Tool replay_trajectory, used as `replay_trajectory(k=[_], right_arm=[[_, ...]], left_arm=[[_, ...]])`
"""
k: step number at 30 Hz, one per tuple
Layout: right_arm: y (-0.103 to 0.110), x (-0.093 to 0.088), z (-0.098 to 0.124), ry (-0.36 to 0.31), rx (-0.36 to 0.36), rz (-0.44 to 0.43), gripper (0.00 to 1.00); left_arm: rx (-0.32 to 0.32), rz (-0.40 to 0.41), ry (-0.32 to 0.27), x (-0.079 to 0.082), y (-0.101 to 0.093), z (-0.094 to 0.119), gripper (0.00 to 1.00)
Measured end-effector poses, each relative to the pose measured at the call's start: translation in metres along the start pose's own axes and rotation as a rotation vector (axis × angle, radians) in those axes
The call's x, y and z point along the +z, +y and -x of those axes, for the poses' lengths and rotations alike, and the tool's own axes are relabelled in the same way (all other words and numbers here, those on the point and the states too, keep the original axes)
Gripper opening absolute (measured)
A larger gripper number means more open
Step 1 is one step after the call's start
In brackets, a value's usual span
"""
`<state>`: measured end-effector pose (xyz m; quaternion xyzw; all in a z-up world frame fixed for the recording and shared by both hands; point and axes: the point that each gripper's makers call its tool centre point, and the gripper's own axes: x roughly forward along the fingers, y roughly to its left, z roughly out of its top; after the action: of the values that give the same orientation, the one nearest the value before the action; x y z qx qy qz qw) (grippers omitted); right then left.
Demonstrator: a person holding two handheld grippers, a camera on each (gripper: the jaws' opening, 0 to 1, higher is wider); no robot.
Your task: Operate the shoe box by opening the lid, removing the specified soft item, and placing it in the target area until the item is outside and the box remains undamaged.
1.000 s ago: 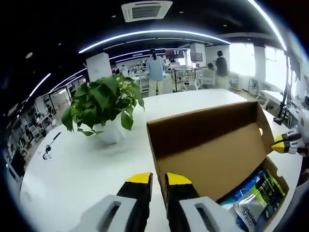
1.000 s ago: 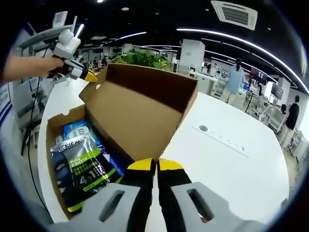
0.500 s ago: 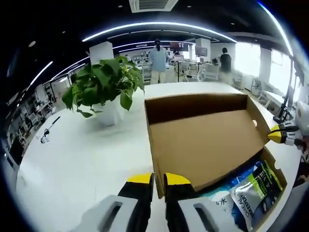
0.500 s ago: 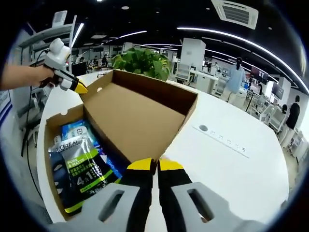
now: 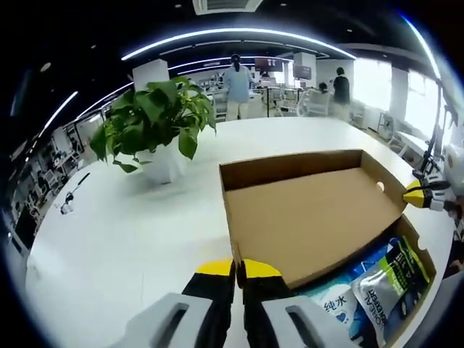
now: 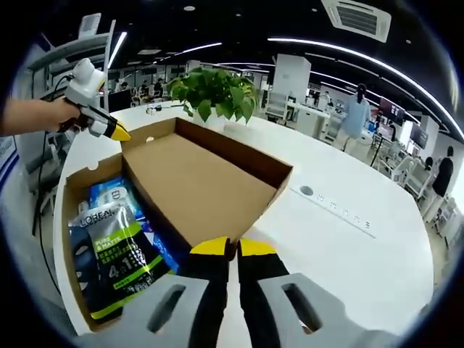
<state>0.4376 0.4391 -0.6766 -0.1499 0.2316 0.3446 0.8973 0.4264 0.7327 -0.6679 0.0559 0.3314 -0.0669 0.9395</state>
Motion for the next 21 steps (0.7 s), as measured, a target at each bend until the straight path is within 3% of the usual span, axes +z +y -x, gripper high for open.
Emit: replay_trajectory(k=[21], right_arm=[[-0.004,-0.004,-0.010,0.056,0.011,-0.003,0.03]], left_arm=[[-0.008,0.010,0.038,-0.003,0.002,-0.012,0.02]])
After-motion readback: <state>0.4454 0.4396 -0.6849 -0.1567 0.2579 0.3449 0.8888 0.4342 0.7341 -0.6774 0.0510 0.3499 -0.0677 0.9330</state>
